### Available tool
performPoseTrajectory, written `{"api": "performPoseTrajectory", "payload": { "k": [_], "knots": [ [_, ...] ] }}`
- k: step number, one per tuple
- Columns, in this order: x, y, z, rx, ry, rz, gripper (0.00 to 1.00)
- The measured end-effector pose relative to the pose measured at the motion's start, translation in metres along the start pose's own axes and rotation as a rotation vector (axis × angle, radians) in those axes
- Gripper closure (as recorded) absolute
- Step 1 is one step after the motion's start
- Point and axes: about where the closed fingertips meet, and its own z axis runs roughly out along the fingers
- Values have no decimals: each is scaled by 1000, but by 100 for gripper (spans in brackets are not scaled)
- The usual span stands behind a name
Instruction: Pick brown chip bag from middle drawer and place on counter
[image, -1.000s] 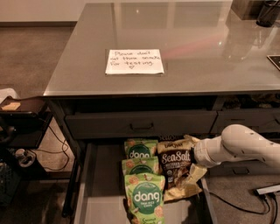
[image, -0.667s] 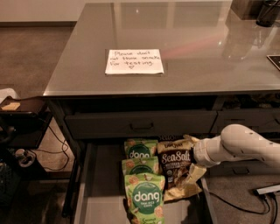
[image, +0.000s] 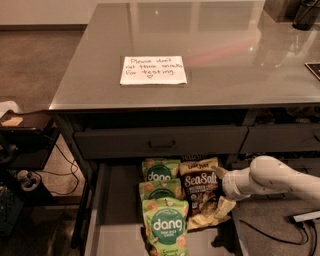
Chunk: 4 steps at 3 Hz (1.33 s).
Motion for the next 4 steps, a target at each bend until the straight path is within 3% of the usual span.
{"api": "performPoseTrajectory", "payload": {
  "k": [1, 3, 4],
  "knots": [
    [16, 4, 25, 0, -25, 8, 0],
    [24, 0, 71, 6, -122, -52, 0],
    [22, -1, 91, -5, -167, -91, 19]
  ]
}}
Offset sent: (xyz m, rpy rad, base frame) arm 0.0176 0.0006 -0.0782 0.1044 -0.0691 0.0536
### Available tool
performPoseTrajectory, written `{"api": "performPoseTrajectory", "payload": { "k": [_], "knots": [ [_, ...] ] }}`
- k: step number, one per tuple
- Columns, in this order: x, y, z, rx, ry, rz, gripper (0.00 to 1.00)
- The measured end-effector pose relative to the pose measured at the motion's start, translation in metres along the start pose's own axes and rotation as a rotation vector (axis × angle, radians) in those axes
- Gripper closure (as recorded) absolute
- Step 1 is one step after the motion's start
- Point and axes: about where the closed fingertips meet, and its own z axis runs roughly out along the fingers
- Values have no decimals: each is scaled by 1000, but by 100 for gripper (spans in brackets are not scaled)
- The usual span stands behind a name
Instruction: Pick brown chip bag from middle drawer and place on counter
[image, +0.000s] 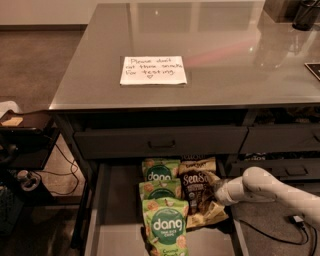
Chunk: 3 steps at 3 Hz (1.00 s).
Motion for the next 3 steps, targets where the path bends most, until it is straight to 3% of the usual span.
{"api": "performPoseTrajectory", "payload": {
  "k": [3],
  "knots": [
    [-8, -3, -11, 1, 0, 0, 89]
  ]
}}
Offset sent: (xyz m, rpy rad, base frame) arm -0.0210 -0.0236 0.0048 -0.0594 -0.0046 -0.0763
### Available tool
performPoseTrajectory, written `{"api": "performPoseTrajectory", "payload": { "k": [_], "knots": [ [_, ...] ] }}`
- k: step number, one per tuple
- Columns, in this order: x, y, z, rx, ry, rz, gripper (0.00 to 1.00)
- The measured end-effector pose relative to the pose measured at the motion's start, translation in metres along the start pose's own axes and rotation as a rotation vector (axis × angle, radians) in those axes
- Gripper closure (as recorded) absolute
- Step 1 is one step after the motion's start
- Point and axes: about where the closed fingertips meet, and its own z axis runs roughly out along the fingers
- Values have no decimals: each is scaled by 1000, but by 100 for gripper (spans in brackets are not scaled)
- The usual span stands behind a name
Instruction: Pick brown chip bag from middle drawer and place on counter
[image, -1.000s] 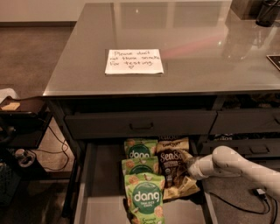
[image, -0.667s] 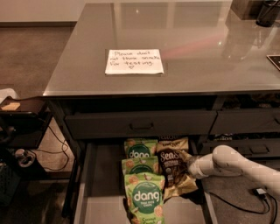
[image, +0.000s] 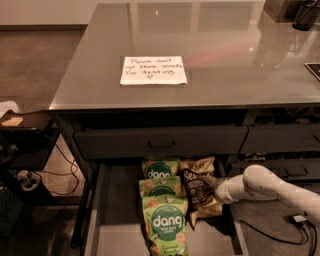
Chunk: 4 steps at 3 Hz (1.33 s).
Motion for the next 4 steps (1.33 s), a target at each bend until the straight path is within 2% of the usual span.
{"api": "performPoseTrajectory", "payload": {
  "k": [1, 3, 4],
  "knots": [
    [-2, 6, -33, 54, 62, 21, 100],
    [-31, 32, -94, 112, 157, 30, 100],
    [-57, 42, -131, 135, 182, 18, 100]
  ]
}}
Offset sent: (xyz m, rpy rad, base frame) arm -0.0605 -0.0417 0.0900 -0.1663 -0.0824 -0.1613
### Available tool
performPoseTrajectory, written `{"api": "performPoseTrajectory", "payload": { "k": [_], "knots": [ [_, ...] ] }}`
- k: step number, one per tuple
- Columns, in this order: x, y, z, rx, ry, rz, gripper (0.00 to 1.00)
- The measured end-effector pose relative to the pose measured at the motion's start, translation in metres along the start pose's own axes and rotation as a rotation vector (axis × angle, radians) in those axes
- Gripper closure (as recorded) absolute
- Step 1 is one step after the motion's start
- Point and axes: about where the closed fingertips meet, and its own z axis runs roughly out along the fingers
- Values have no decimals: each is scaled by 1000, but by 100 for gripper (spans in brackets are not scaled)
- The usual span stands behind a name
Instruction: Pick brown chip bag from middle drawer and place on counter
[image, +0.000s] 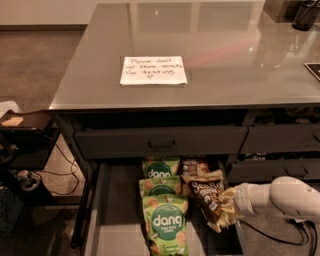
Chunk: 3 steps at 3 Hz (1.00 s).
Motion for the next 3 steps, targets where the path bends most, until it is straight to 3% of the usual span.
{"api": "performPoseTrajectory", "payload": {
  "k": [1, 3],
  "knots": [
    [-25, -5, -48, 18, 10, 9, 100],
    [-99, -22, -121, 85, -5, -79, 100]
  ]
}}
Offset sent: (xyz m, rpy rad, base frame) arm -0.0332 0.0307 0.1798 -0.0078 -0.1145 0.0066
